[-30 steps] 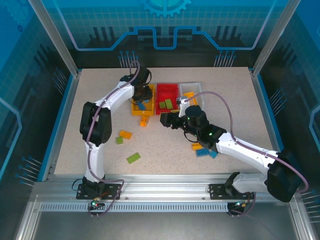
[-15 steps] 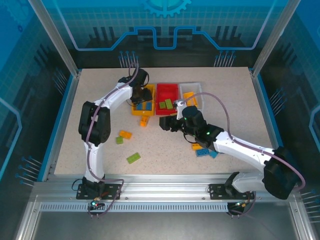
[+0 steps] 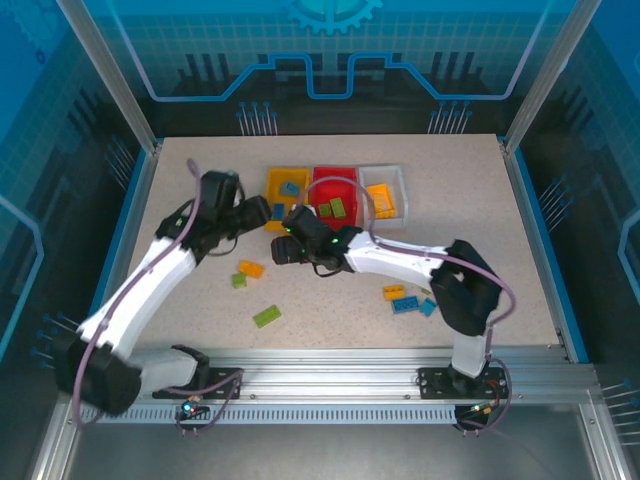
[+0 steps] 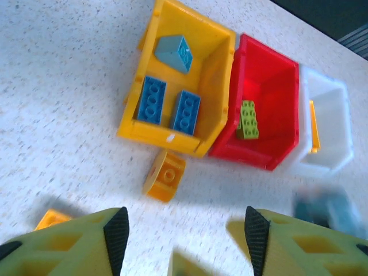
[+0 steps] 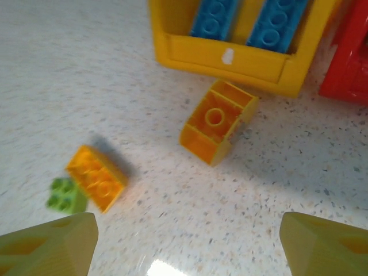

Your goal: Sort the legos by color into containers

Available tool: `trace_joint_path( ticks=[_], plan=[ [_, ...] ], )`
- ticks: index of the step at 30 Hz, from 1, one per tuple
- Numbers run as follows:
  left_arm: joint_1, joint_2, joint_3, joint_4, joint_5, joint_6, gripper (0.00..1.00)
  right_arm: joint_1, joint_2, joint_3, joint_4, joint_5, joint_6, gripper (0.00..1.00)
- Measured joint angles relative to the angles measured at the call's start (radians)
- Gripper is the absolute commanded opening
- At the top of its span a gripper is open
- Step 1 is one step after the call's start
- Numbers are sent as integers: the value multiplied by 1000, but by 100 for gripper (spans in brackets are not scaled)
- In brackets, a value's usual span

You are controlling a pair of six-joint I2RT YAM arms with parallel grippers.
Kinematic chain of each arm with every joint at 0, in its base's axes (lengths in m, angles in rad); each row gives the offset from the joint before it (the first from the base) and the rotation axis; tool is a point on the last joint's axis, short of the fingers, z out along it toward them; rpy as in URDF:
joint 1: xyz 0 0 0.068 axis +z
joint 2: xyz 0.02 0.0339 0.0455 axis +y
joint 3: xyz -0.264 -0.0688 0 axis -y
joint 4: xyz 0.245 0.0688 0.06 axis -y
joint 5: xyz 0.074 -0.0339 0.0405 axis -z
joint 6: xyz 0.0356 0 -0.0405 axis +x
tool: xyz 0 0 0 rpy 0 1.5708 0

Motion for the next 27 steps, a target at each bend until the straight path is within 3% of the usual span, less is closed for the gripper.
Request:
trace_joint_path(
  ticks=[6, 12, 23, 27],
  plan=[
    [0, -315, -192, 7, 84, 19, 68, -2, 200, 210, -132, 32, 140, 86],
    [0, -443, -227, -40, 114, 22, 67, -18, 326, 362, -207, 37, 212, 81],
    [0, -438, -261, -48, 155, 2, 66, -41, 404, 470, -288, 90, 216, 30],
    [0, -433, -261, -47, 162, -1, 66, -35, 391, 449, -277, 104, 195, 26]
  ],
)
